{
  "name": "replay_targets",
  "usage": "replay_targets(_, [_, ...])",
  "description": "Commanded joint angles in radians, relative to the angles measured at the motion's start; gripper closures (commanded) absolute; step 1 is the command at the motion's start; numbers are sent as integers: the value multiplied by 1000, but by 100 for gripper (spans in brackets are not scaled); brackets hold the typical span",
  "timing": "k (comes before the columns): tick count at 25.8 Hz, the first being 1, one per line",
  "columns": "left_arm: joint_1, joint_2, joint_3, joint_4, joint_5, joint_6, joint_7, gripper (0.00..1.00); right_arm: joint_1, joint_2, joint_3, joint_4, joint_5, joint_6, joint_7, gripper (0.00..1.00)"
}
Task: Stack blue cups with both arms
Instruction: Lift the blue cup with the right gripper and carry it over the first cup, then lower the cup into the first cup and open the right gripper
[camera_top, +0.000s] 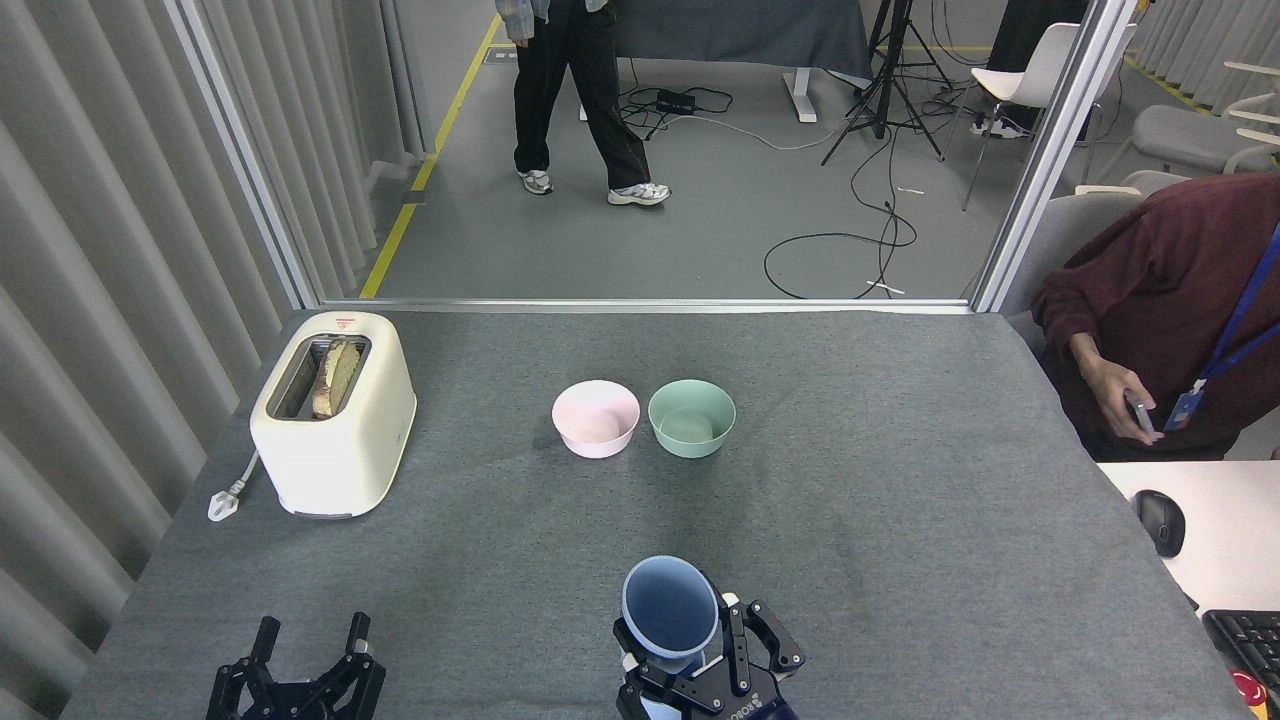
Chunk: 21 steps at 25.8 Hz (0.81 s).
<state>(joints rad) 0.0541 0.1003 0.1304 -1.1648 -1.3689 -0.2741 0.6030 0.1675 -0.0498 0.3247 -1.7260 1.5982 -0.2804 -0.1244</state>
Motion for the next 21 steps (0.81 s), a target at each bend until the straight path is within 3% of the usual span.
replay_targets(1, [0, -1, 0, 2, 2, -2, 3, 0, -2, 8, -1, 17, 31, 1, 0, 49])
replay_targets(3, [0, 1, 0, 2, 4, -2, 3, 0, -3, 21, -1, 29, 49, 6, 0, 45])
replay_targets(4, [0, 1, 0, 2, 4, -2, 3, 0, -3, 25, -1, 39, 58, 7, -1, 33])
replay_targets(5, [0, 1, 0, 2, 4, -2, 3, 0, -5, 28, -3, 40, 65, 10, -1, 4])
replay_targets(6, [-2, 1, 0, 4, 5, -4, 3, 0, -5, 28, -3, 39, 65, 10, -3, 0])
replay_targets(17, [-3, 2, 0, 16, 5, -4, 4, 0, -31, 53, -22, 19, 55, 13, -27, 0])
replay_targets(21, [-3, 2, 0, 16, 5, -5, 4, 0, -114, 93, -197, 10, 54, 98, -116, 0])
